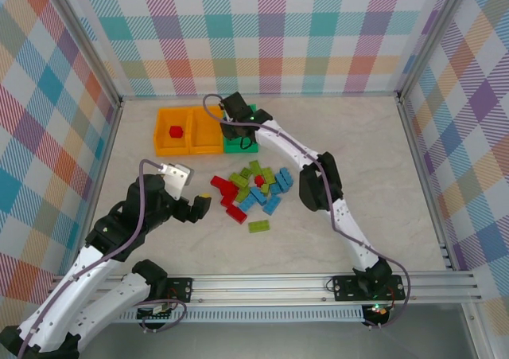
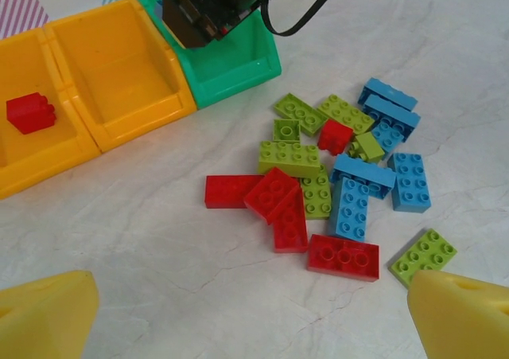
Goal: Sort the legos into containers by color
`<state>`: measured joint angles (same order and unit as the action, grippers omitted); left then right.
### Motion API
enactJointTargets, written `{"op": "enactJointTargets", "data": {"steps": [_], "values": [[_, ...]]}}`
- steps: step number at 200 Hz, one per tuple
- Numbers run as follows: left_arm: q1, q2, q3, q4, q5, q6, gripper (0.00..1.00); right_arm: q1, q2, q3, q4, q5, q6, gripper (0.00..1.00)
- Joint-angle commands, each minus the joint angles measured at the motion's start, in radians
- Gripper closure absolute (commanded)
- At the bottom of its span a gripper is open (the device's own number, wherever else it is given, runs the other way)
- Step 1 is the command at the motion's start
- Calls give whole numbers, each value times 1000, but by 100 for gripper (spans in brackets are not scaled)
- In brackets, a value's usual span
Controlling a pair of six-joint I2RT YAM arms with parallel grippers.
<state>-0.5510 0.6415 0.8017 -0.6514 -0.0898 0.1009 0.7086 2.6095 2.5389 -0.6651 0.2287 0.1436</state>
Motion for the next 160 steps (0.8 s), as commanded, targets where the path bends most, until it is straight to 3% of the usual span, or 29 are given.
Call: {"op": "enactJointTargets", "data": {"steps": [1,13,70,92,130,160], "values": [[14,-1,-7,11,-24,-6,0,-11,47,163,-150,-1,-10,63],[15,0,-7,12,-29,-5,0,-11,80,224,-195,-12,-10,52],[22,-4,-11,15,-35,-1,0,-12,115,411,-393,3,-82,53],[22,-2,-10,13,-34,-5,0,-11,161,606,-542,18,-144,53],[23,5,-9,10,-26,-9,0,-25,72,592,-722,12,-234,50],[25,52,6,0,0,-49,0,-77,-91,393,-798,-153,-284,36]]}}
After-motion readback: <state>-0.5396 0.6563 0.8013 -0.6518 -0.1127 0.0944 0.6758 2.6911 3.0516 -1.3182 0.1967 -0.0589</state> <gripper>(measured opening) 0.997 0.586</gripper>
